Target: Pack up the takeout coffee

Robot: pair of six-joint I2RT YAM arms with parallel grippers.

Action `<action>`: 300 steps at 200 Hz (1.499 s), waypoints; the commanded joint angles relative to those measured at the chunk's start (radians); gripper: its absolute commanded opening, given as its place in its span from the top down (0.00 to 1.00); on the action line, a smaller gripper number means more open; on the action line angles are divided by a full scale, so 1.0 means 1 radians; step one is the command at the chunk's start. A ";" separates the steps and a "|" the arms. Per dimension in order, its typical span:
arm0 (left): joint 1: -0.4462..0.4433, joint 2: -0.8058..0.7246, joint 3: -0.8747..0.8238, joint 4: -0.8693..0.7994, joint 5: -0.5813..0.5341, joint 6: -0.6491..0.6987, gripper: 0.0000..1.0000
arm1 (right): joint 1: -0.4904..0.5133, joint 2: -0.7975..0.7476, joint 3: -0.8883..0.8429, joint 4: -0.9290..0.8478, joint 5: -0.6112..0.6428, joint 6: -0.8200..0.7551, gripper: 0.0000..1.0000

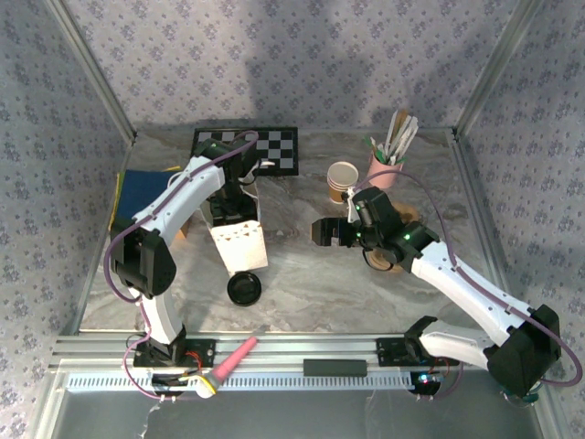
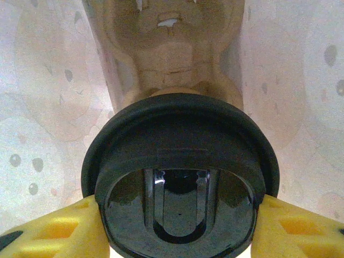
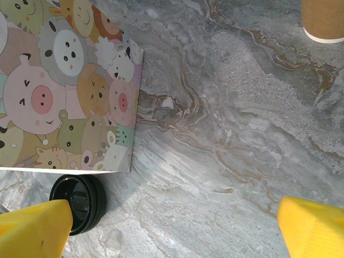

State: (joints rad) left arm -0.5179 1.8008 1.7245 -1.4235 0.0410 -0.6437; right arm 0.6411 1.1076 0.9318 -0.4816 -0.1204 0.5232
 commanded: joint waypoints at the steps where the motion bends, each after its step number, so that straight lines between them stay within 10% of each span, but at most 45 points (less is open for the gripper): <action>1: 0.003 -0.028 0.000 -0.009 0.019 0.016 0.51 | -0.002 -0.007 -0.008 -0.002 0.001 0.012 0.00; 300: 0.002 -0.026 -0.025 0.007 0.013 0.015 0.51 | -0.002 -0.003 0.001 -0.012 0.001 0.008 0.00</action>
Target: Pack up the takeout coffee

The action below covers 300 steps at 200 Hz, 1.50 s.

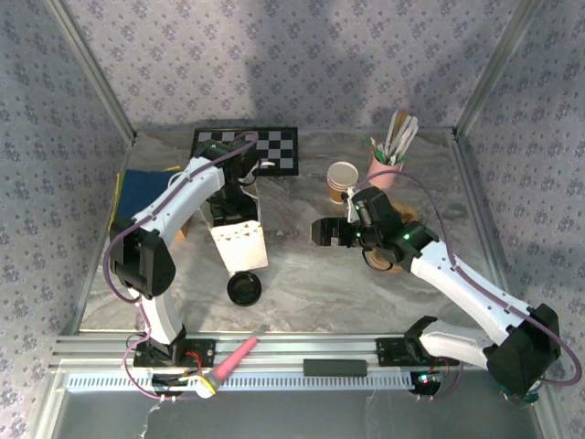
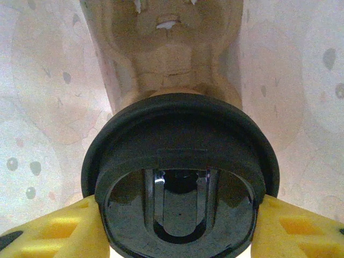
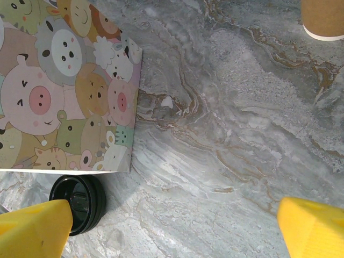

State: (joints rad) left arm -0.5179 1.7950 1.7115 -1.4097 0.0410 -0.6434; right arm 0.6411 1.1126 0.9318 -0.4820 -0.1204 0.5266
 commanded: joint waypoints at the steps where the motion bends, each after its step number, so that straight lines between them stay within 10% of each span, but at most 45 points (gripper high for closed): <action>1: 0.002 -0.020 -0.013 -0.006 0.013 0.016 0.51 | -0.002 -0.008 0.001 -0.011 0.001 0.004 0.00; 300: 0.004 -0.023 -0.041 -0.006 -0.006 0.020 0.51 | 0.003 -0.032 -0.007 -0.016 0.011 0.012 0.00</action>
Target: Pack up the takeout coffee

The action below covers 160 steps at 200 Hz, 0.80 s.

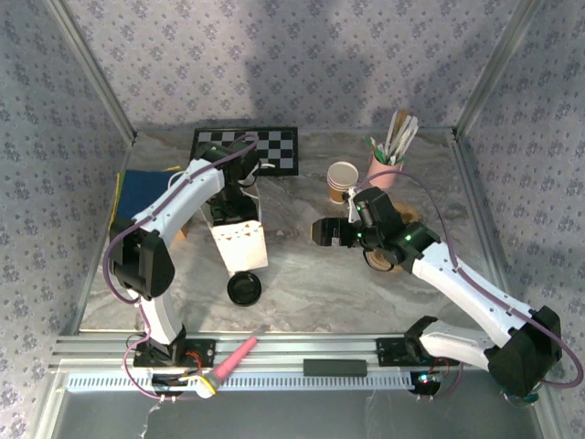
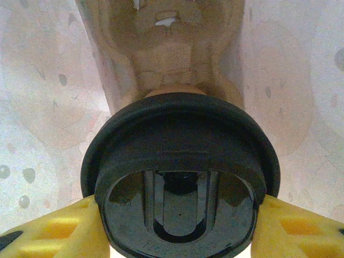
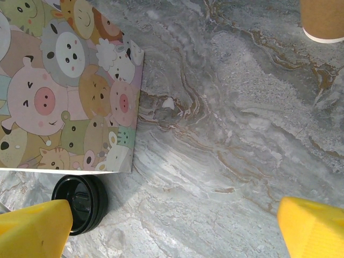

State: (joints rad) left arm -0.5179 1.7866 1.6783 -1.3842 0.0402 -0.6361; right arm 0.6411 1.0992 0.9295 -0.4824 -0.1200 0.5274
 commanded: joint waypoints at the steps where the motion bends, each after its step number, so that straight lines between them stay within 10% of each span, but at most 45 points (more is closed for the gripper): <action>1: 0.004 -0.015 -0.008 -0.032 -0.006 0.013 0.51 | 0.002 -0.019 -0.005 -0.015 0.010 0.011 0.00; 160: 0.005 -0.015 0.033 -0.069 -0.013 0.008 0.51 | 0.002 -0.009 0.001 -0.011 0.008 0.008 0.00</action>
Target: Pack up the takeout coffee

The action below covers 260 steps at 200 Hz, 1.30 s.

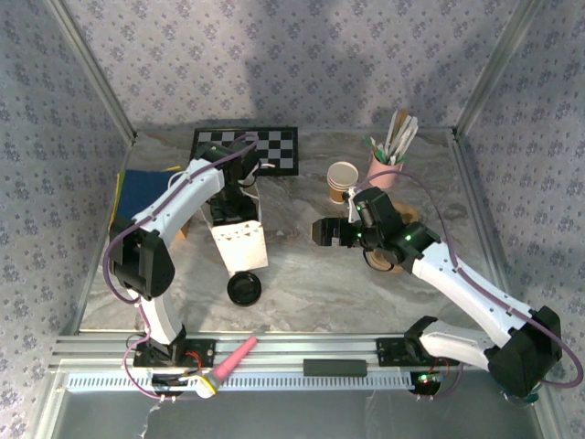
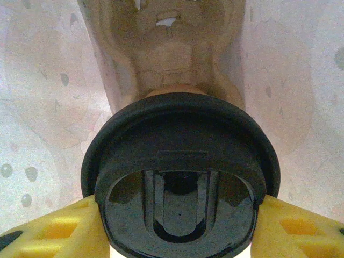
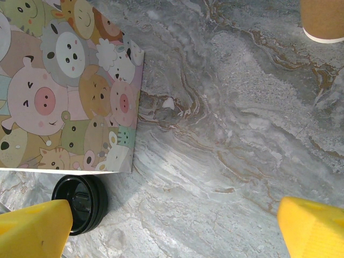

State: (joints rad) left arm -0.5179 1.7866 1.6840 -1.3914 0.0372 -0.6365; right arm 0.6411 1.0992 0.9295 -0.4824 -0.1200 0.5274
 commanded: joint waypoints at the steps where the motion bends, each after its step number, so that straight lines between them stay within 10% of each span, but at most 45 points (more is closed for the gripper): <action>1: 0.005 -0.015 0.028 -0.062 -0.010 0.008 0.51 | 0.002 -0.009 0.001 -0.010 0.008 0.008 0.00; 260: 0.004 -0.020 0.033 -0.115 0.008 0.005 0.51 | 0.010 -0.009 -0.007 -0.005 0.010 0.014 0.00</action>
State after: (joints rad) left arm -0.5179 1.7866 1.7020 -1.4616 0.0372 -0.6365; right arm 0.6437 1.0996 0.9295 -0.4820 -0.1200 0.5335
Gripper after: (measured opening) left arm 0.568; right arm 0.999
